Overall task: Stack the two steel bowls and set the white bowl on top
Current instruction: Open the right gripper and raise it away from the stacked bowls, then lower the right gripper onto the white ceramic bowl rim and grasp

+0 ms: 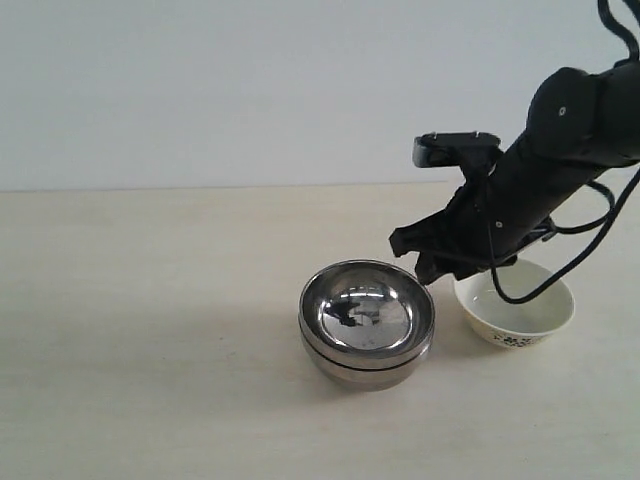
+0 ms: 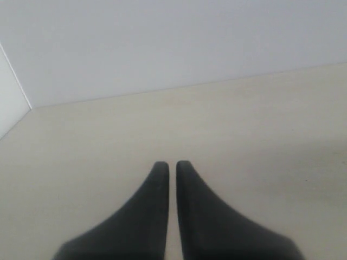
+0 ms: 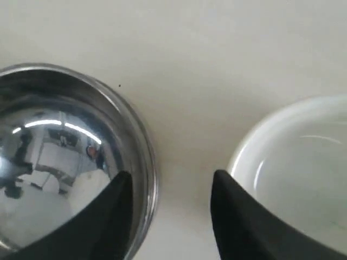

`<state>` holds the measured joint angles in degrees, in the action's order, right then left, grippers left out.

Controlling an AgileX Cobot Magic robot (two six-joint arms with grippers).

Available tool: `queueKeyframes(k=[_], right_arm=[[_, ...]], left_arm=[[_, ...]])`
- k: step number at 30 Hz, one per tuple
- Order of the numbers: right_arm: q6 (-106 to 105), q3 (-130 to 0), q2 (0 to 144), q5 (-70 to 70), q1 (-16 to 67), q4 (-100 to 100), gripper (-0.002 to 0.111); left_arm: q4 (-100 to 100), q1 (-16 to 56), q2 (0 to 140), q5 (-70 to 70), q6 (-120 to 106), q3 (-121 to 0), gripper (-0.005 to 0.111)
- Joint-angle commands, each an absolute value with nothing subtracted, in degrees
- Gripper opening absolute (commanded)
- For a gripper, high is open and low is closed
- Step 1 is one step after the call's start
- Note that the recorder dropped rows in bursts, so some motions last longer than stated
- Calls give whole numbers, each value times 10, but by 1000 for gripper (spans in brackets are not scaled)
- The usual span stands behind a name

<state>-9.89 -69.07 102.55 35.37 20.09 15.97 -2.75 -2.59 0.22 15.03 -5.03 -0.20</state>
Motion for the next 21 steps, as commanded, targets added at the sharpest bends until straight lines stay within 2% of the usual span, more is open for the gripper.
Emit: queueKeyframes(k=[1, 6, 15, 21], right_arm=[[-27, -693, 971, 350, 198, 56, 40], [31, -693, 934, 369, 194, -17, 40], [4, -693, 932, 399, 87, 56, 40], [-27, -693, 932, 406, 57, 88, 40]], left_arm=[[-24, -27, 0, 146, -45, 0, 4], [-24, -27, 0, 146, -45, 0, 4], [-24, -27, 0, 146, -45, 0, 4], [-24, -27, 0, 146, -45, 0, 4]])
